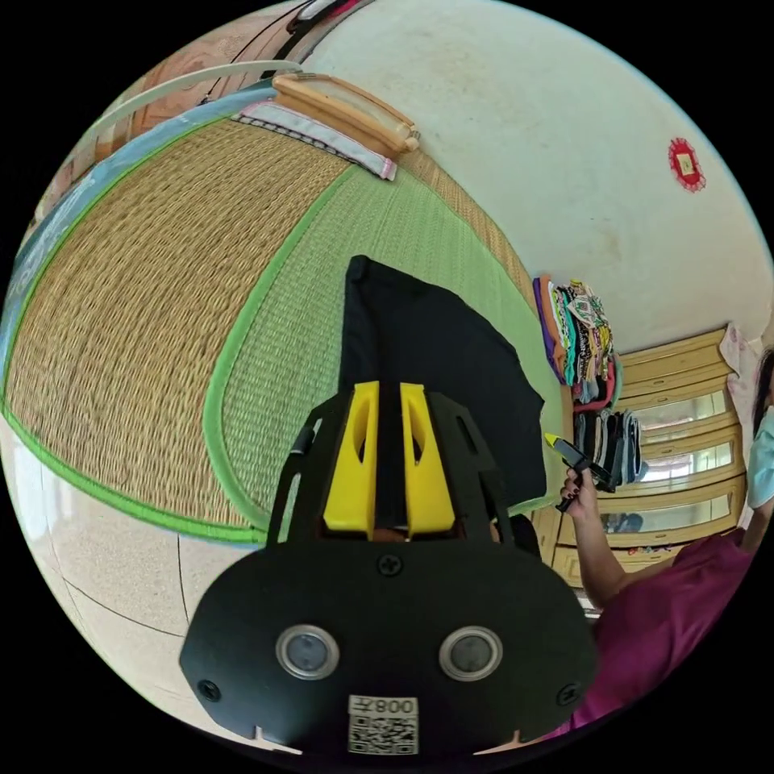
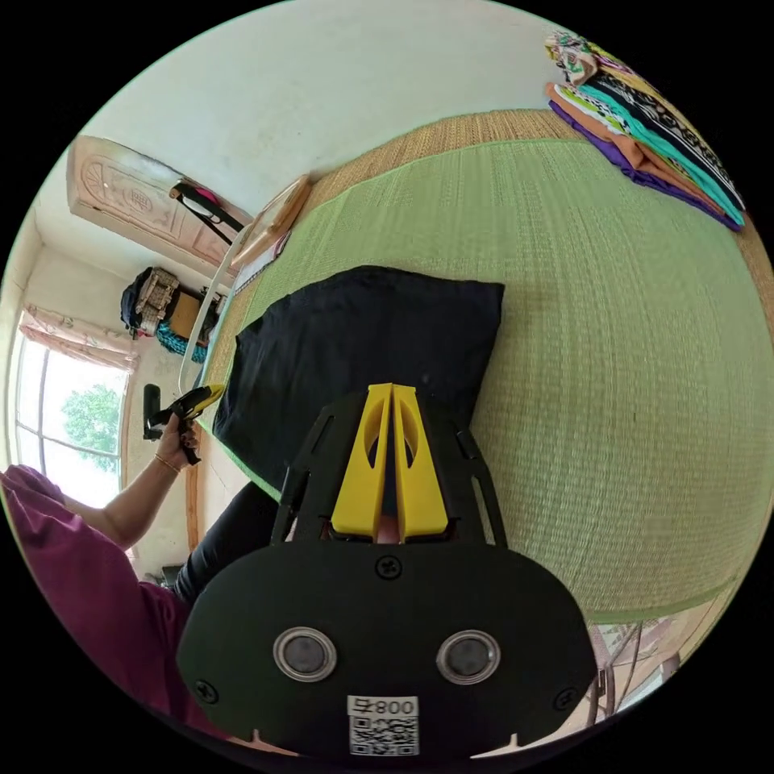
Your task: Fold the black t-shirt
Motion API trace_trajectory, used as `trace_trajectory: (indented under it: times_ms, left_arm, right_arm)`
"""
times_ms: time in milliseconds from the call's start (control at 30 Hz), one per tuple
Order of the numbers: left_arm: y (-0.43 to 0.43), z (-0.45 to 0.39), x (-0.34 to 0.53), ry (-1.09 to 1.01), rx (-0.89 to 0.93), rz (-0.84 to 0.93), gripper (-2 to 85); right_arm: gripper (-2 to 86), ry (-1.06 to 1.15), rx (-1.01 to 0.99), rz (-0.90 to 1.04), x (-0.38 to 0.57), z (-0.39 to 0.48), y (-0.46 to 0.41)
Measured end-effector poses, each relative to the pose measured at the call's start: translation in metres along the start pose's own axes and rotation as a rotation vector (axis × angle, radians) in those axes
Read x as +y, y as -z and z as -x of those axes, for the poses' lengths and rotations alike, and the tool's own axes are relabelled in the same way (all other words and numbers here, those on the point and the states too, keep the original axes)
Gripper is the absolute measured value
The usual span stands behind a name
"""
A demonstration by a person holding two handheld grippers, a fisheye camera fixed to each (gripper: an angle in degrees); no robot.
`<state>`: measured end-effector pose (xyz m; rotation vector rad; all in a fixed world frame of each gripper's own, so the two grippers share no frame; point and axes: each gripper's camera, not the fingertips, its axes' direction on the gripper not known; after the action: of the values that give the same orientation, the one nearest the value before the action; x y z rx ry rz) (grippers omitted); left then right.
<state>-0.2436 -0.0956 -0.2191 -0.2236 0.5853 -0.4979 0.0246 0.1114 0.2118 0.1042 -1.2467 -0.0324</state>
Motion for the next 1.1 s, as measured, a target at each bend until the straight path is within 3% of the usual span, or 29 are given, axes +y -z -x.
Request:
trace_trajectory:
  times_ms: [333,633,800,1100]
  left_arm:
    - [0.019,0.003,0.046,0.059,-0.079,0.058,1.9]
    - [0.025,-0.017,0.044,0.024,-0.043,0.048,2.1]
    - [0.001,-0.026,0.044,0.031,-0.09,0.135,1.1]
    - [0.002,-0.033,0.043,0.069,-0.114,0.097,0.8]
  right_arm:
    - [4.5,-0.141,-0.009,-0.007,0.064,-0.035,0.043]
    - [6.1,-0.196,0.005,-0.01,0.106,-0.048,0.054]
    - [4.1,-0.223,0.003,0.007,0.112,-0.056,0.05]
    - [0.7,-0.241,-0.05,0.003,0.129,-0.068,0.057]
